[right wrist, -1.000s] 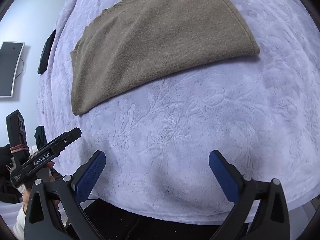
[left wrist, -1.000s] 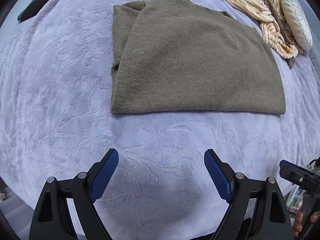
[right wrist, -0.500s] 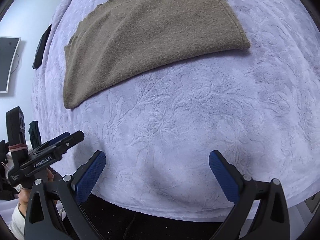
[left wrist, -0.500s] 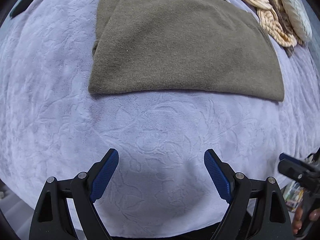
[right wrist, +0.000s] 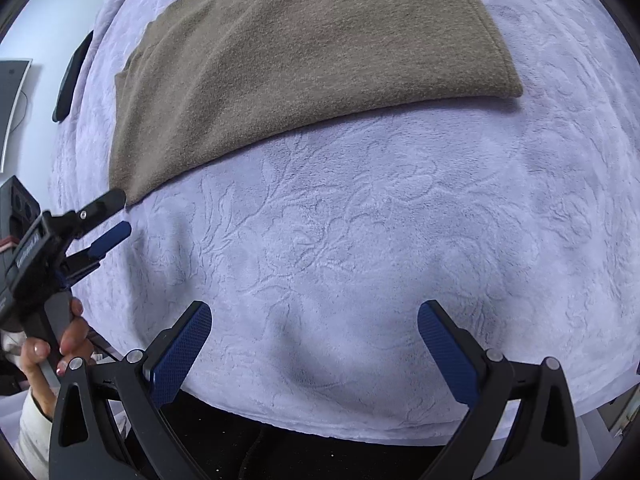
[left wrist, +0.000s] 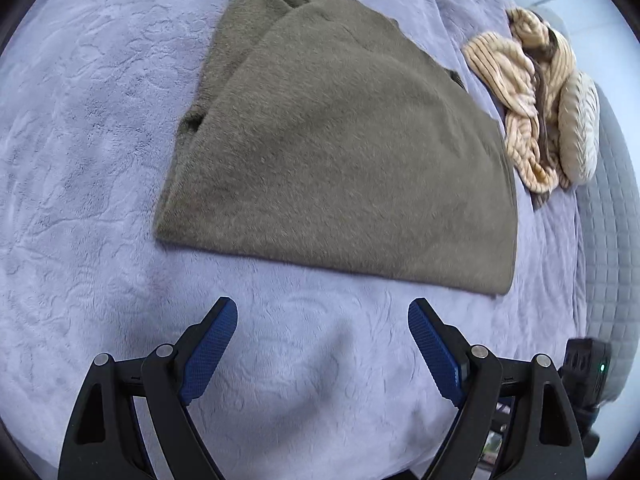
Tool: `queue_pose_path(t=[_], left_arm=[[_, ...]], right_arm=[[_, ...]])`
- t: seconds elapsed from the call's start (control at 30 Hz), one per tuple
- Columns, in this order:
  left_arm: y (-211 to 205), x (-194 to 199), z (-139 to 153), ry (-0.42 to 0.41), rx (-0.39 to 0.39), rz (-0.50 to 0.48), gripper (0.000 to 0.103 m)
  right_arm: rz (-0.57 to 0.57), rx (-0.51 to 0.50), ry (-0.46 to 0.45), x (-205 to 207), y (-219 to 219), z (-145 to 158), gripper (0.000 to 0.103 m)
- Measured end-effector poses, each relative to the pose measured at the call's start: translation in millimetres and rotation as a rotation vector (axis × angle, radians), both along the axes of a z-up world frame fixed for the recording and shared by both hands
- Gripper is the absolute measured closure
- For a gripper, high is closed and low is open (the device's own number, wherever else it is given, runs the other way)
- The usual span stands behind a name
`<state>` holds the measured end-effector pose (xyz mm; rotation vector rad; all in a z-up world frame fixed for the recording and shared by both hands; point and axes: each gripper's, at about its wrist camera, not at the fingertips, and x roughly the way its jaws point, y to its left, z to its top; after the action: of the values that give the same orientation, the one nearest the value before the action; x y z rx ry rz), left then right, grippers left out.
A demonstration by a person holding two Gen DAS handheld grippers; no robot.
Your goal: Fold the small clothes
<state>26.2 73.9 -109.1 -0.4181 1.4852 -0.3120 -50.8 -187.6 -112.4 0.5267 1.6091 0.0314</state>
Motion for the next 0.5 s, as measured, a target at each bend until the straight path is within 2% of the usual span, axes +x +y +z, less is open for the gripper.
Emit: queue_pose_path(t=[0.17,0.37,0.5], left_arm=[[10.0,10.5,-15.8,0.006,-0.080,0.072,0.015],[10.5,17.7,-36.5,0.004,-0.137,0.138,0.015],[16.8,22.6,-43.5,-0.016,-0.236,0.229,0.015]], right_arm=[[0.030,0.000,0.007,7.8,7.8,-4.2,0.000],[0.061,0.000,0.032,10.6,17.9,-14.0,0.000],[0.081,0.001,0.043,13.7,25.8,-17.9,0.000]])
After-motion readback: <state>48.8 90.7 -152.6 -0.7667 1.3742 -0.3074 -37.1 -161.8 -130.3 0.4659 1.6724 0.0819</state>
